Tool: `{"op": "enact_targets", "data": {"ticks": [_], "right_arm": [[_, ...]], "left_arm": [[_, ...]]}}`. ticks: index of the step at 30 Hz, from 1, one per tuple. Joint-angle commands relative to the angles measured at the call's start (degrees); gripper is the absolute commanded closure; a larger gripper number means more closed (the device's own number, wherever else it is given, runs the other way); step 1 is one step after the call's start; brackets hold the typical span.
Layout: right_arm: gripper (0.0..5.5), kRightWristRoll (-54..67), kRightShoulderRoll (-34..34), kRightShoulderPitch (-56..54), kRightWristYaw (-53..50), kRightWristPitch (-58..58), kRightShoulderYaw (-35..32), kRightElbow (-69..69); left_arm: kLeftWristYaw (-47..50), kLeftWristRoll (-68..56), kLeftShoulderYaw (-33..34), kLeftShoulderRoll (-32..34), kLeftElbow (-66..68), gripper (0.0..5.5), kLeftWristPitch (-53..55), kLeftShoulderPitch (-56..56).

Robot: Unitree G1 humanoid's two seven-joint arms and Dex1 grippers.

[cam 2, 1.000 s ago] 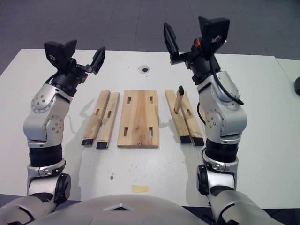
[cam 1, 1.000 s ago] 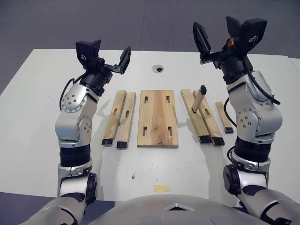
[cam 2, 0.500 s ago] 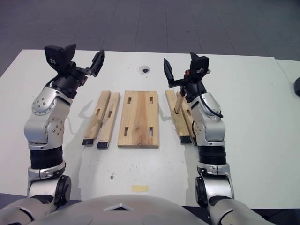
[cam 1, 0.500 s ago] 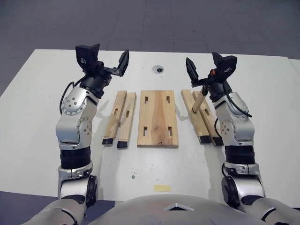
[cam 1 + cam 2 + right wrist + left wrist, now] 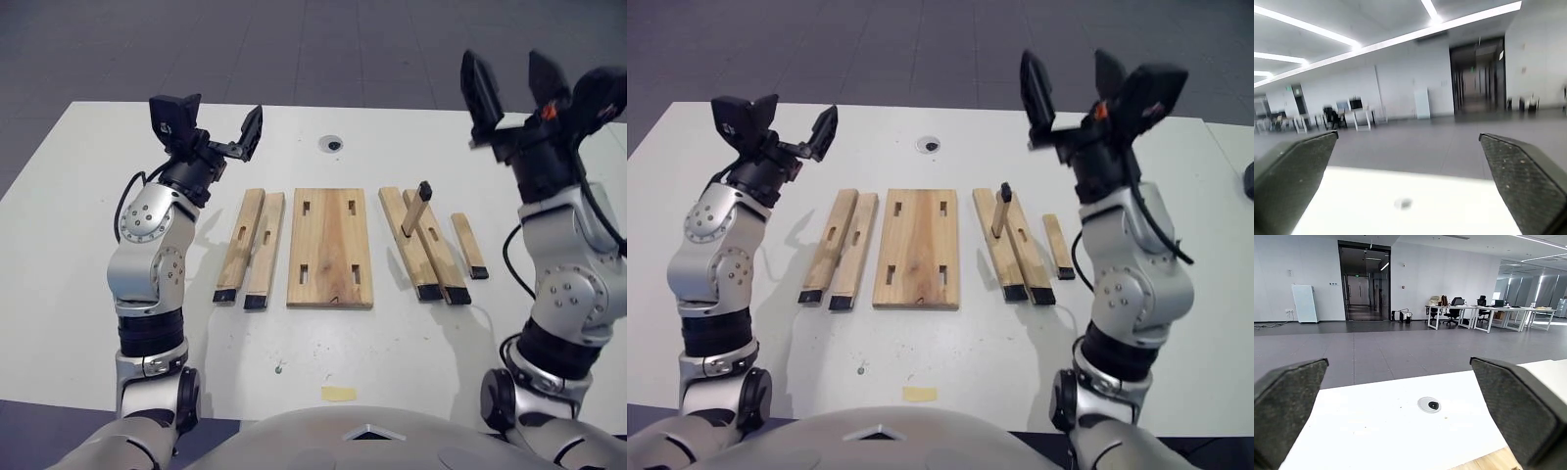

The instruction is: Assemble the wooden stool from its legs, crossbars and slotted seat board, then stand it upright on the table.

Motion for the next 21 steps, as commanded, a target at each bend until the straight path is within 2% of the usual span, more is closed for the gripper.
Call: {"op": "enact_targets", "data": {"ticks": [1,11,21], "right_arm": [[0.14,-0.41,-1.68,15.32,4.87,3.00,6.53,-1.49],[0.14,-8.63,-1.42,23.55,4.40,3.12,14.53,5.76],[0.14,-14.03,-0.16,25.22,0.43,3.91,16.11,5.68]], "left_arm": [[-0.45,-0.12,-0.10,0.98,-0.24,0.10,1.30,0.64],[-1.05,-0.16,0.40,2.03,0.74,0.10,1.90,0.15],[-1.39,0.03,-0.18,1.97,0.87,0.10,2.07,0.28]]}}
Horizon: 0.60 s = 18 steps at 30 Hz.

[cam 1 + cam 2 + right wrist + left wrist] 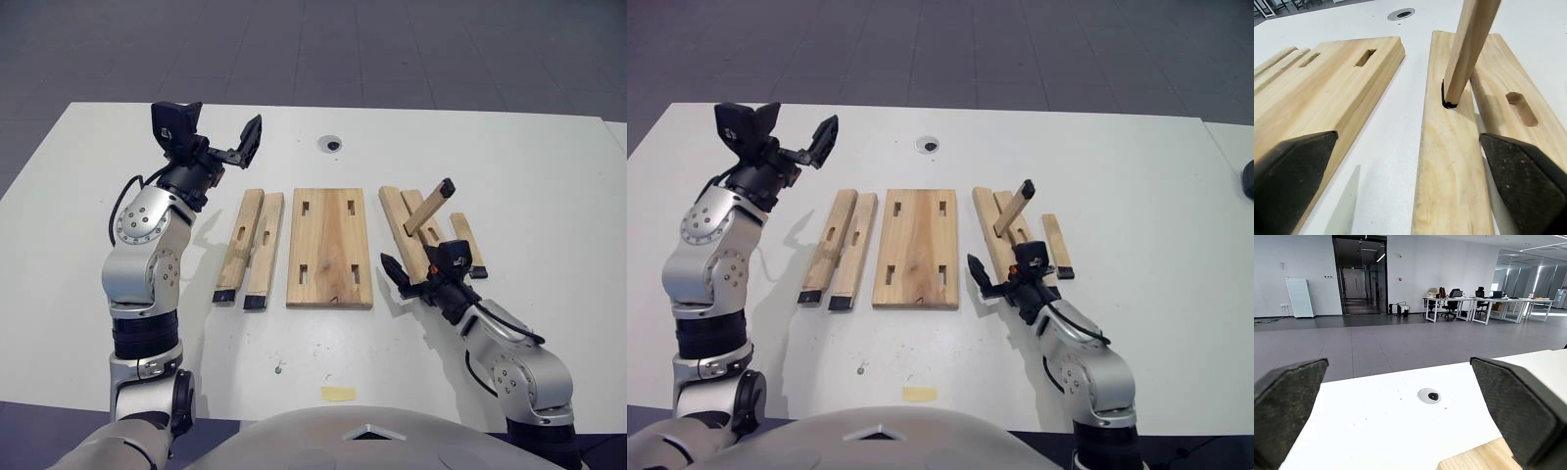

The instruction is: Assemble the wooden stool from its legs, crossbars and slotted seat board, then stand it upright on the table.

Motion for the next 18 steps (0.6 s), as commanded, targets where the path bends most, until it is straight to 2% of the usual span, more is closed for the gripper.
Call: {"op": "enact_targets", "data": {"ticks": [1,6,18], "right_arm": [[0.14,-2.36,0.76,0.60,-1.78,0.32,0.33,0.32],[0.14,-4.30,0.39,-0.07,-2.19,1.41,0.80,1.28],[2.11,-10.51,-1.62,-2.95,-2.04,3.64,2.91,3.18]], "left_arm": [[-0.04,0.10,-0.29,0.42,0.13,0.10,0.86,0.11],[-0.12,0.31,-0.98,0.16,0.04,0.10,0.77,0.29],[0.08,1.09,-1.37,-0.11,1.36,0.10,-0.14,0.05]]}}
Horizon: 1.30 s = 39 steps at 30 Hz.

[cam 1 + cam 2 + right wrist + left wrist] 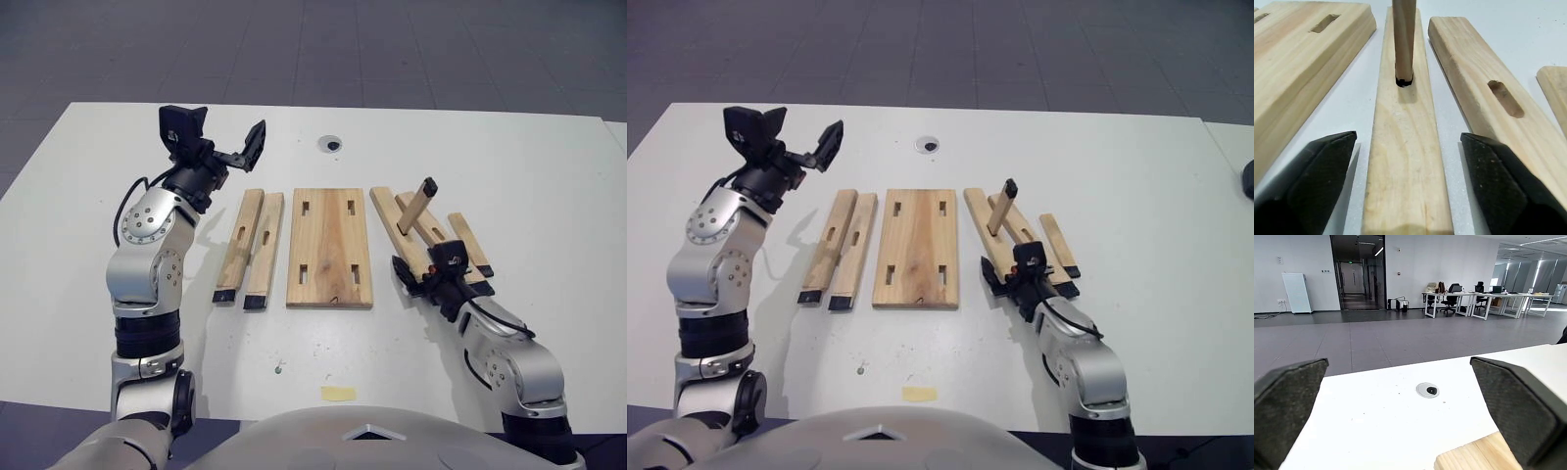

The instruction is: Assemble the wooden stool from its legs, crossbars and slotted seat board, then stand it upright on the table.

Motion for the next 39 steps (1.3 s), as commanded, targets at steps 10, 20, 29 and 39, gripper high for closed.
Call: {"op": "enact_targets", "data": {"ticks": [10,20,29,39], "right_arm": [[3.47,-1.64,1.57,-0.01,0.12,1.49,0.04,2.13],[3.47,-6.20,3.70,-5.33,1.85,-17.51,0.40,4.55],[3.47,-9.45,4.49,-8.66,5.97,-31.25,4.29,5.32],[3.47,-9.94,4.42,-10.71,14.04,-36.41,11.95,4.35]], "left_arm": [[-0.18,0.28,-0.87,0.03,0.17,0.10,0.53,0.06],[4.55,-13.74,6.54,-6.15,0.31,0.10,8.78,-7.15],[18.86,-51.71,14.75,-14.21,1.52,0.10,26.24,-12.19],[26.65,-60.54,9.60,-15.15,1.74,0.10,26.33,-10.95]]}}
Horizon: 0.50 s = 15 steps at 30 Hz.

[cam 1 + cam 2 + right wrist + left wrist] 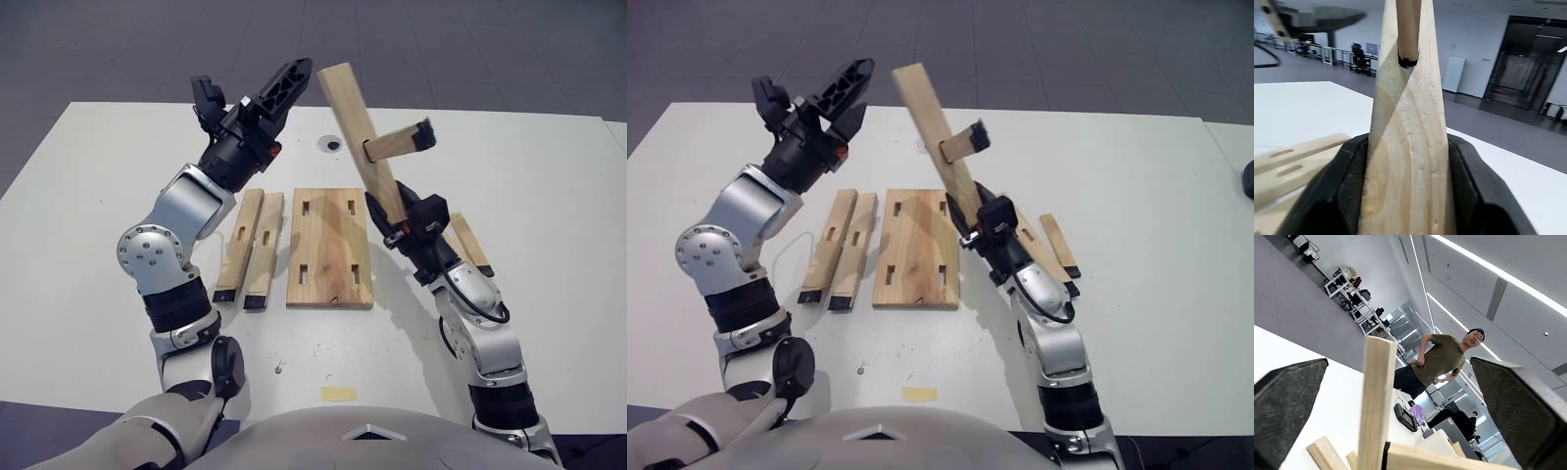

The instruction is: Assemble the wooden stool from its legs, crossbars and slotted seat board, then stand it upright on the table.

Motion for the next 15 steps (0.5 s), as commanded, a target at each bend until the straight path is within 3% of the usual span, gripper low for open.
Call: {"op": "enact_targets", "data": {"ticks": [1,15], "right_arm": [[3.47,-0.15,-0.30,-1.99,2.55,-1.14,2.08,-0.88],[3.47,-1.21,0.60,-1.83,2.51,-1.05,3.14,-1.13]], "left_arm": [[1.85,-1.01,-2.52,0.85,-0.48,0.10,0.10,-0.26],[-3.67,3.59,-5.82,8.10,-3.59,2.31,-2.82,-0.44]]}}
